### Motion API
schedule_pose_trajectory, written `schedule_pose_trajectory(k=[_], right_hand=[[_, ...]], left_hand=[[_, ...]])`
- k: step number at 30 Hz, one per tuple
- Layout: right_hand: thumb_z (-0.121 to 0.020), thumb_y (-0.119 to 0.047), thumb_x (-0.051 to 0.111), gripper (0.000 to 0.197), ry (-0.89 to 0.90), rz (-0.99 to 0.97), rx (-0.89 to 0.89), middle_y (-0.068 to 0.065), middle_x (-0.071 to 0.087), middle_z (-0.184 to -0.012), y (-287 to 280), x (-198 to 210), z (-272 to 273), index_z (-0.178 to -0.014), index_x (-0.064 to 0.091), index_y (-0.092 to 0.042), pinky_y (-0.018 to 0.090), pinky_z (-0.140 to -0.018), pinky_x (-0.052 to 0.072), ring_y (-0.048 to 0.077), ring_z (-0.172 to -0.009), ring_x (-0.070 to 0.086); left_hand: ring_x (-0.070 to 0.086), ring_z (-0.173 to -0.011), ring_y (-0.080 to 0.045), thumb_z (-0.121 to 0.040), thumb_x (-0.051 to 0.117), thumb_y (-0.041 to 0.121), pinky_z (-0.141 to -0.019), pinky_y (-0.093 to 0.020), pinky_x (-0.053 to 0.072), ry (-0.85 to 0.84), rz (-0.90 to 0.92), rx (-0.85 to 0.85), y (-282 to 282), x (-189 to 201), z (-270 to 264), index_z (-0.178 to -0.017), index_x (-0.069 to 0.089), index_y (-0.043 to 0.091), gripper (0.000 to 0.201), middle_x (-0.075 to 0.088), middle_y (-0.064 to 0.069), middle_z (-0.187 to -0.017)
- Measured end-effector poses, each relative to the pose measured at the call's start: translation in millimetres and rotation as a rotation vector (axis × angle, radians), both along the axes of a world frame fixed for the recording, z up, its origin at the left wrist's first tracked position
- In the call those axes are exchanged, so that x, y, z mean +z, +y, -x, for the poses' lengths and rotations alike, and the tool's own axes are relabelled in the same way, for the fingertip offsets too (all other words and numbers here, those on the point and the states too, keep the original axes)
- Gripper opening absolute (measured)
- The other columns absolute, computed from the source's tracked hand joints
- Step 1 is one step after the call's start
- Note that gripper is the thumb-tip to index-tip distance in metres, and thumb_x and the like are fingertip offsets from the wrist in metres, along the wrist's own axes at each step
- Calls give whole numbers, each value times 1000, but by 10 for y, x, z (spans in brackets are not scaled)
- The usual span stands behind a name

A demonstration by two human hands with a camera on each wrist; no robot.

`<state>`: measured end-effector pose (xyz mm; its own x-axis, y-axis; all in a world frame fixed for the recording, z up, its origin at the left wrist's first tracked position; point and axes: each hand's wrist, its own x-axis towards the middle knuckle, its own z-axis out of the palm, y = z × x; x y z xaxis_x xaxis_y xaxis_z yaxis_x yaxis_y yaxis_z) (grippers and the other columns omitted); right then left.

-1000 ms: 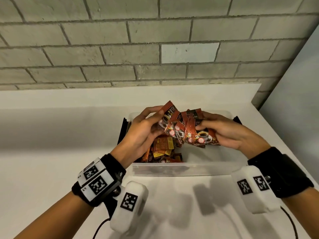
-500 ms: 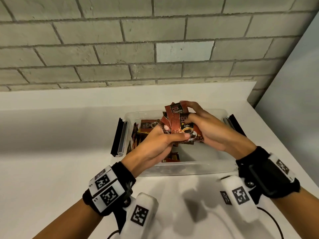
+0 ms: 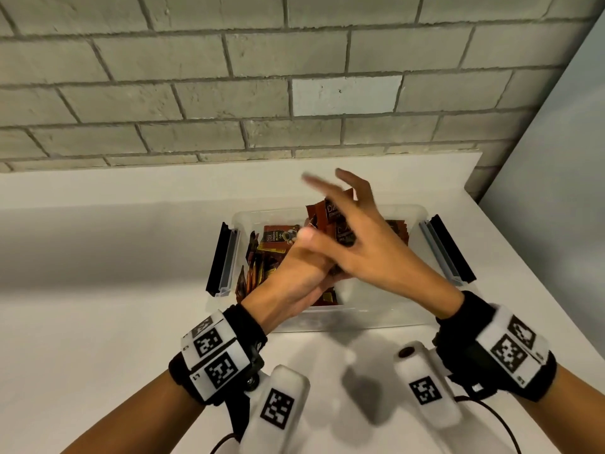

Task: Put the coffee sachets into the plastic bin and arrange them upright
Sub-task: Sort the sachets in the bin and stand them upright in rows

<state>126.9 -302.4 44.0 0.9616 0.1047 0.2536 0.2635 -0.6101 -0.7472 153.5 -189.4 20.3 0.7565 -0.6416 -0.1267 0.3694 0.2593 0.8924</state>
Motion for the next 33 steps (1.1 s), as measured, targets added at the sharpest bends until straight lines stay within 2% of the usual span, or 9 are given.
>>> schedule_pose_trajectory(k=[2, 5, 8, 12, 20, 25, 28, 31, 33], right_hand=[[-74, -59, 66, 55, -39, 66, -46, -12, 18, -142, 23, -33, -23, -125, 47, -46, 16, -102, 36, 9, -124, 43], [-76, -46, 71, 40, -143, -13, -206, -4, 39, -122, -9, -50, -87, -107, 60, -23, -3, -83, 35, -12, -98, 48], [-81, -44, 66, 33, -113, -94, -199, -6, 57, -109, -37, -21, -115, -103, 63, -19, 4, -79, 41, -7, -95, 54], [-90, -38, 58, 27, -66, -201, -189, -11, 67, -102, -76, 5, -118, -111, 65, -23, 9, -80, 45, -6, -94, 60], [-96, -36, 49, 29, -67, -203, -217, -9, 68, -99, -94, -12, -101, -107, 67, -16, 11, -78, 46, -2, -89, 61], [-82, -57, 56, 44, -13, -47, -180, -6, 56, -109, -95, -62, -92, -113, 55, -27, 12, -80, 44, 3, -99, 55], [-87, -43, 59, 31, -33, -103, -235, -2, 60, -108, -100, -95, -111, -111, 55, -25, 22, -78, 48, 10, -97, 57], [-96, -33, 49, 20, -7, -215, -257, -2, 63, -98, -125, -119, -123, -108, 57, -20, 18, -62, 49, 10, -81, 61], [-98, -33, 45, 20, 60, -345, -276, -2, 64, -96, -161, -150, -133, -108, 56, -19, 19, -63, 51, 10, -82, 63]], left_hand=[[59, -116, -20, -96, 42, -3, -91, -35, 53, -21, 15, -5, -11, 4, 25, -120, 52, 10, 29, 64, -8, -115], [65, -103, -17, -83, 43, -24, -80, -24, 54, -42, 47, 0, 8, 1, 3, -116, 53, 5, 45, 67, -8, -101], [67, -97, -14, -81, 45, -25, -78, -20, 53, -47, 56, -17, 32, 22, -6, -123, 49, -2, 48, 68, -8, -99], [69, -91, -19, -84, 47, -21, -86, -29, 55, -12, 61, -24, 52, 32, 4, -105, 60, -2, 31, 70, -11, -89], [53, -121, -36, -90, 49, -4, -93, -48, 50, 174, 173, -22, 150, 89, 5, -127, 44, -13, 39, 50, -31, -130], [67, -102, -30, -90, 46, -12, -78, -39, 58, 96, 121, 24, 189, 74, 2, -114, 56, -5, 27, 65, -22, -113], [66, -100, -35, -88, 50, -10, -77, -46, 58, 108, 142, 50, 215, 75, -8, -107, 61, 1, 25, 66, -22, -111], [66, -100, -38, -92, 49, -2, -78, -54, 56, 139, 164, 82, 225, 96, -22, -104, 62, 2, 18, 67, -20, -110], [65, -103, -37, -91, 49, -5, -77, -56, 55, 149, 191, 109, 230, 105, -29, -106, 60, 4, 21, 67, -19, -114]])
